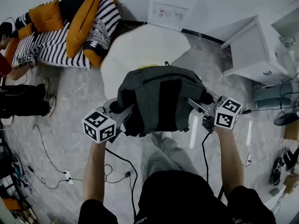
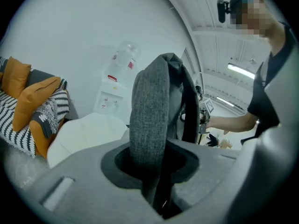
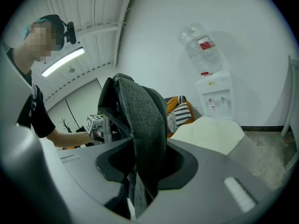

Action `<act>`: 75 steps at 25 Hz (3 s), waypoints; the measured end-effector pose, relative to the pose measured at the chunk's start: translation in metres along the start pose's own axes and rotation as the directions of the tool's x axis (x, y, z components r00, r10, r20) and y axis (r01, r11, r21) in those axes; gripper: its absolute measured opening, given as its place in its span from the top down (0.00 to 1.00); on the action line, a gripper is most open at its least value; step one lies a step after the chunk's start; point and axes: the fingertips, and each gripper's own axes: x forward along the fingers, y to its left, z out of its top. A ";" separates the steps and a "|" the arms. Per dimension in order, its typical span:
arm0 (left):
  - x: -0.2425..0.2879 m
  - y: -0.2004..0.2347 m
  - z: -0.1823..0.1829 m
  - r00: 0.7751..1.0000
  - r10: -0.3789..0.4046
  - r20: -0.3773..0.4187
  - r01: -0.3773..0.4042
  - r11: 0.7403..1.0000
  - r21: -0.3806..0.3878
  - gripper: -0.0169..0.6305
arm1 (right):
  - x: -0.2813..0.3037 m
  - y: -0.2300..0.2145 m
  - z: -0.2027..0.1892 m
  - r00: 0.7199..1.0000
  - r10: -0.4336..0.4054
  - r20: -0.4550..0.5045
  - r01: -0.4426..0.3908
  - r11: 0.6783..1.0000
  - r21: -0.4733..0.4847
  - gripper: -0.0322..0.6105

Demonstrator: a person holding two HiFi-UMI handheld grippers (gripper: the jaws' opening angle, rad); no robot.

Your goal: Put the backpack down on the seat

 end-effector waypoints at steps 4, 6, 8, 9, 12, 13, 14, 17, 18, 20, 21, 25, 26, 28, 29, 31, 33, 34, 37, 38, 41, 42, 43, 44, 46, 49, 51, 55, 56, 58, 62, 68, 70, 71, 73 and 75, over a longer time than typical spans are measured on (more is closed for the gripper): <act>0.012 0.011 -0.011 1.000 -0.012 -0.025 0.011 0.999 -0.034 0.82 | 0.007 -0.014 -0.015 1.000 -0.030 -0.002 0.030 0.998 0.047 0.74; 0.021 0.013 -0.019 0.999 -0.023 -0.044 0.021 0.999 -0.050 0.82 | 0.005 -0.022 -0.025 0.999 -0.043 -0.005 0.043 0.997 0.072 0.74; 0.032 0.012 -0.024 0.997 -0.037 -0.065 0.033 0.998 -0.059 0.82 | 0.002 -0.032 -0.034 0.999 -0.052 -0.010 0.052 0.994 0.099 0.74; 0.036 0.015 -0.028 0.996 -0.042 -0.075 0.038 0.997 -0.063 0.82 | 0.004 -0.036 -0.039 0.998 -0.056 -0.017 0.057 0.992 0.114 0.74; 0.049 0.052 -0.049 0.993 -0.054 -0.108 0.044 0.995 -0.090 0.82 | 0.035 -0.057 -0.059 0.997 -0.064 -0.043 0.070 0.984 0.166 0.74; 0.054 0.067 -0.058 0.991 -0.059 -0.118 0.047 0.993 -0.105 0.82 | 0.048 -0.066 -0.068 0.996 -0.069 -0.051 0.078 0.980 0.184 0.74; 0.059 0.079 -0.066 0.990 -0.065 -0.127 0.049 0.991 -0.121 0.82 | 0.059 -0.076 -0.076 0.996 -0.075 -0.058 0.085 0.976 0.200 0.74; 0.074 0.100 -0.085 0.985 -0.076 -0.153 0.054 0.988 -0.147 0.82 | 0.078 -0.098 -0.097 0.994 -0.088 -0.066 0.102 0.965 0.243 0.74; 0.079 0.106 -0.088 0.984 -0.079 -0.162 0.055 0.987 -0.150 0.82 | 0.081 -0.104 -0.102 0.993 -0.093 -0.070 0.108 0.960 0.256 0.74; 0.093 0.118 -0.094 0.981 -0.085 -0.175 0.058 0.986 -0.156 0.82 | 0.088 -0.118 -0.109 0.991 -0.105 -0.080 0.123 0.953 0.277 0.74; 0.100 0.124 -0.098 0.979 -0.089 -0.181 0.060 0.985 -0.159 0.82 | 0.091 -0.126 -0.114 0.991 -0.110 -0.082 0.129 0.950 0.286 0.74; 0.125 0.145 -0.125 0.969 -0.108 -0.221 0.067 0.980 -0.186 0.82 | 0.105 -0.155 -0.146 0.989 -0.119 -0.083 0.140 0.934 0.329 0.74; 0.133 0.151 -0.137 0.965 -0.114 -0.236 0.066 0.978 -0.198 0.82 | 0.109 -0.163 -0.160 0.989 -0.119 -0.091 0.144 0.927 0.346 0.74; 0.158 0.166 -0.163 0.960 -0.120 -0.254 0.063 0.973 -0.222 0.82 | 0.118 -0.191 -0.189 0.988 -0.110 -0.110 0.143 0.918 0.370 0.74; 0.171 0.174 -0.174 0.959 -0.121 -0.257 0.061 0.971 -0.230 0.82 | 0.123 -0.207 -0.201 0.988 -0.104 -0.114 0.140 0.917 0.374 0.74; 0.187 0.180 -0.185 0.958 -0.119 -0.259 0.055 0.969 -0.240 0.82 | 0.127 -0.225 -0.211 0.988 -0.097 -0.119 0.135 0.917 0.375 0.74; 0.188 0.177 -0.189 0.957 -0.117 -0.266 0.049 0.967 -0.251 0.82 | 0.125 -0.225 -0.215 0.988 -0.095 -0.120 0.134 0.915 0.381 0.74; 0.190 0.178 -0.194 0.955 -0.117 -0.272 0.045 0.965 -0.257 0.82 | 0.126 -0.227 -0.222 0.988 -0.093 -0.122 0.134 0.912 0.389 0.74; 0.220 0.211 -0.236 0.950 -0.112 -0.290 0.028 0.960 -0.279 0.82 | 0.152 -0.266 -0.265 0.987 -0.081 -0.142 0.134 0.897 0.421 0.74; 0.236 0.226 -0.254 0.948 -0.114 -0.298 0.025 0.958 -0.287 0.82 | 0.163 -0.285 -0.283 0.986 -0.079 -0.148 0.136 0.892 0.432 0.74; 0.263 0.249 -0.284 0.940 -0.117 -0.319 0.019 0.955 -0.295 0.82 | 0.179 -0.315 -0.316 0.985 -0.080 -0.152 0.141 0.880 0.452 0.74; 0.264 0.249 -0.285 0.939 -0.114 -0.323 0.016 0.956 -0.292 0.82 | 0.179 -0.317 -0.318 0.985 -0.081 -0.150 0.141 0.879 0.455 0.74; 0.264 0.248 -0.284 0.938 -0.111 -0.327 0.013 0.957 -0.288 0.82 | 0.178 -0.316 -0.318 0.986 -0.081 -0.148 0.141 0.878 0.457 0.74; 0.264 0.247 -0.283 0.938 -0.108 -0.330 0.011 0.959 -0.284 0.82 | 0.176 -0.315 -0.318 0.986 -0.080 -0.146 0.139 0.877 0.459 0.74; 0.263 0.245 -0.281 0.936 -0.104 -0.336 0.007 0.961 -0.277 0.82 | 0.175 -0.313 -0.318 0.987 -0.078 -0.140 0.135 0.877 0.462 0.74; 0.262 0.245 -0.281 0.936 -0.104 -0.337 0.009 0.962 -0.271 0.82 | 0.174 -0.312 -0.318 0.988 -0.074 -0.134 0.129 0.877 0.464 0.74; 0.262 0.245 -0.280 0.937 -0.099 -0.335 0.006 0.963 -0.269 0.82 | 0.174 -0.312 -0.318 0.988 -0.073 -0.134 0.128 0.878 0.462 0.74; 0.262 0.247 -0.280 0.938 -0.081 -0.336 -0.014 0.963 -0.270 0.82 | 0.176 -0.313 -0.316 0.987 -0.078 -0.143 0.136 0.880 0.455 0.73; 0.262 0.247 -0.280 0.937 -0.074 -0.340 -0.022 0.963 -0.268 0.82 | 0.176 -0.313 -0.315 0.986 -0.083 -0.146 0.141 0.880 0.454 0.73; 0.262 0.248 -0.278 0.935 -0.062 -0.349 -0.033 0.965 -0.259 0.82 | 0.176 -0.313 -0.314 0.985 -0.089 -0.150 0.149 0.880 0.452 0.73; 0.276 0.260 -0.285 0.931 -0.052 -0.362 -0.041 0.969 -0.244 0.82 | 0.180 -0.325 -0.321 0.984 -0.097 -0.148 0.153 0.887 0.435 0.73; 0.318 0.318 -0.316 0.927 0.053 -0.370 -0.146 0.963 -0.227 0.79 | 0.219 -0.381 -0.344 0.981 -0.134 -0.139 0.178 0.907 0.382 0.72; 0.317 0.326 -0.316 0.925 0.076 -0.372 -0.167 0.962 -0.218 0.78 | 0.224 -0.385 -0.342 0.980 -0.149 -0.128 0.187 0.911 0.367 0.71; 0.316 0.328 -0.314 0.925 0.086 -0.371 -0.175 0.961 -0.213 0.77 | 0.226 -0.385 -0.339 0.980 -0.158 -0.124 0.193 0.913 0.360 0.70; 0.317 0.333 -0.313 0.924 0.097 -0.369 -0.184 0.961 -0.206 0.76 | 0.229 -0.389 -0.338 0.979 -0.171 -0.114 0.201 0.915 0.350 0.69; 0.326 0.341 -0.317 0.925 0.104 -0.366 -0.189 0.961 -0.204 0.75 | 0.233 -0.401 -0.344 0.978 -0.182 -0.100 0.206 0.913 0.353 0.68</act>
